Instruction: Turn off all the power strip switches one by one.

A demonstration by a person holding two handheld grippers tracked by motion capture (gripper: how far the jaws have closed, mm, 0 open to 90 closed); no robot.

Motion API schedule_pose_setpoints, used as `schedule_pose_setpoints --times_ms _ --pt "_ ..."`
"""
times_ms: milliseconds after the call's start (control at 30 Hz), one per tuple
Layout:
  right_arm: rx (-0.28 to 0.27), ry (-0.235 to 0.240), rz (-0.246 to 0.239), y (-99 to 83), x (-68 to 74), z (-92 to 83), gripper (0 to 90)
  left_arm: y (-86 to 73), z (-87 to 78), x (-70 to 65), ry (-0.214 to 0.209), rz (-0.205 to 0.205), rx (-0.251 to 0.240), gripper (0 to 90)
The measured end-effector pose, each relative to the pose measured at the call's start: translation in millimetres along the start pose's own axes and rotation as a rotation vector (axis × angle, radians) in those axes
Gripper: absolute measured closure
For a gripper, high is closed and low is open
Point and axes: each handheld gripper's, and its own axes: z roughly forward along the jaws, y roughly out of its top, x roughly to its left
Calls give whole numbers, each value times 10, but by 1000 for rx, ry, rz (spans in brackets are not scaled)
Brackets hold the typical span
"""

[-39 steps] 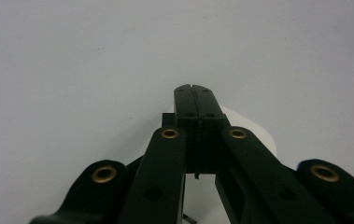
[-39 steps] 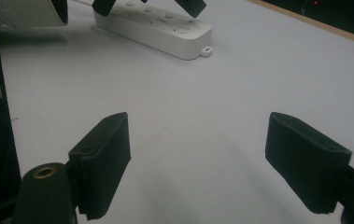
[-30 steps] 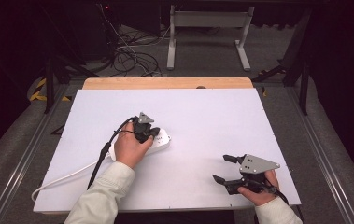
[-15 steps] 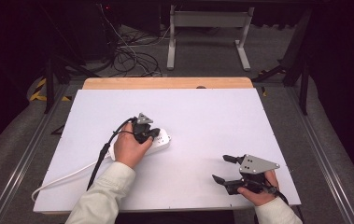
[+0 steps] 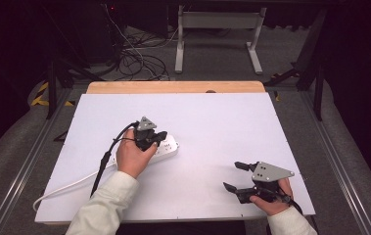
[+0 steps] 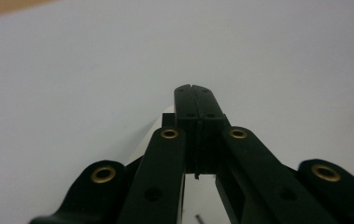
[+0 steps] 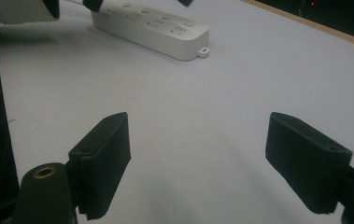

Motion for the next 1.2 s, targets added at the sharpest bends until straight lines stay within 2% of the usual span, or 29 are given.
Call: schedule_pose_setpoints --times_ms 33,67,133,200,267,333,400,500,567,600,667,733,800,867,933,1000,1133,1200 --pt "2 -3 0 1 -6 2 231 23 -47 -45 0 10 -27 806" --pt "3 -5 -1 4 -7 3 231 38 -92 -80 -6 18 -60 660" --pt "0 -8 -4 8 2 -3 231 55 -182 -126 -33 23 -74 685" --pt "-7 -14 -5 13 6 -22 230 59 -263 -139 -36 43 -83 659" --pt "-18 -26 -4 15 -2 -43 227 51 -350 -137 -44 46 -91 575" --pt "-25 -37 1 14 -13 -58 222 27 -445 -140 -58 46 -123 500" --pt "-27 -45 5 10 -27 -60 217 -2 -545 -139 -57 67 -158 430" --pt "-34 -57 7 9 -37 -71 207 -68 -703 -136 -95 67 -199 332" --pt "-38 -69 11 13 -41 -88 205 -130 -823 -130 -118 67 -212 307" --pt "-47 -71 10 14 -47 -93 203 -163 -881 -118 -117 79 -221 297" --pt "-52 -73 19 14 -52 -104 202 -241 -989 -108 -126 70 -226 283" --pt "-56 -73 19 9 -63 -102 199 -314 -1070 -96 -122 91 -241 267" --pt "-58 -70 22 7 -66 -101 196 -390 -1130 -85 -133 114 -225 245" --pt "-58 -76 20 8 -66 -110 194 -474 -1170 -61 -150 120 -227 226" --pt "-65 -84 27 6 -71 -112 184 -566 -1210 -32 -134 147 -243 209" --pt "-65 -85 29 0 -83 -117 182 -670 -1262 -7 -115 170 -236 196" --pt "-68 -87 42 -14 -102 -121 172 -881 -1373 44 -96 151 -246 197" --pt "-69 -82 44 -15 -103 -119 170 -984 -1417 56 -77 139 -236 197"
